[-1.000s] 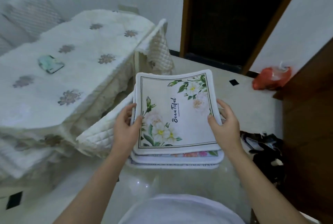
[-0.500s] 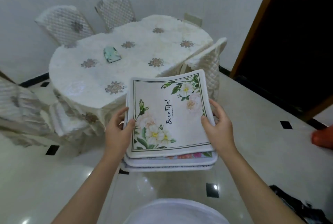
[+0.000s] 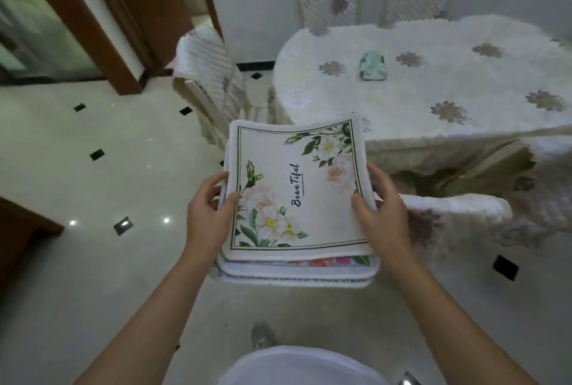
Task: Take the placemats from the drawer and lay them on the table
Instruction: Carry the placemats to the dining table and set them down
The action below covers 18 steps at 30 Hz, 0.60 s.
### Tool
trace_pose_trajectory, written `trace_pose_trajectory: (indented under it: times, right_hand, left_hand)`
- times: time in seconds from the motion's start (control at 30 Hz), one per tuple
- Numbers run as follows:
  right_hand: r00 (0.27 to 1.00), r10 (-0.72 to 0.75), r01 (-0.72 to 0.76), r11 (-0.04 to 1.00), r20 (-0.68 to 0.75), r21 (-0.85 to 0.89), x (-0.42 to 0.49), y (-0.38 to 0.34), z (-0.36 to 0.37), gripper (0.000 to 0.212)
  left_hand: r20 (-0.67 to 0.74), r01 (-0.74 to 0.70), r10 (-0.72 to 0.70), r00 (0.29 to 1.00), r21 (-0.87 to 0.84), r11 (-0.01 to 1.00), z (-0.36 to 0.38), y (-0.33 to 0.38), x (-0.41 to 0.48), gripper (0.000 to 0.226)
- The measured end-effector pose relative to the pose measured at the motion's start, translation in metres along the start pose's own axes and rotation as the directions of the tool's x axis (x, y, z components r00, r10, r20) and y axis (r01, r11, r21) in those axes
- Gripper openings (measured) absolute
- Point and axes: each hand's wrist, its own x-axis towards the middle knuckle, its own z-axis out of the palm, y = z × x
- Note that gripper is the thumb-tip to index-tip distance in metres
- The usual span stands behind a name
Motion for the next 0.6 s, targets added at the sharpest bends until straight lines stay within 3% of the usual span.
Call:
trace_pose_trajectory:
  times: [0.2, 0.6]
  right_hand:
    - [0.984, -0.099, 0.103, 0.995, 0.148, -0.017, 0.03, -0.048, 0.114, 0.06]
    - [0.957, -0.114, 0.127, 0.991, 0.265, -0.031, 0.08, -0.081, 0.24, 0.056]
  left_hand:
    - [-0.188, 0.022, -0.031, 0.982, -0.05, 0.999, -0.097, -0.023, 0.03, 0.039]
    - [-0.257, 0.125, -0.159, 0.953, -0.144, 0.982, -0.173, -0.058, 0.106, 0.041]
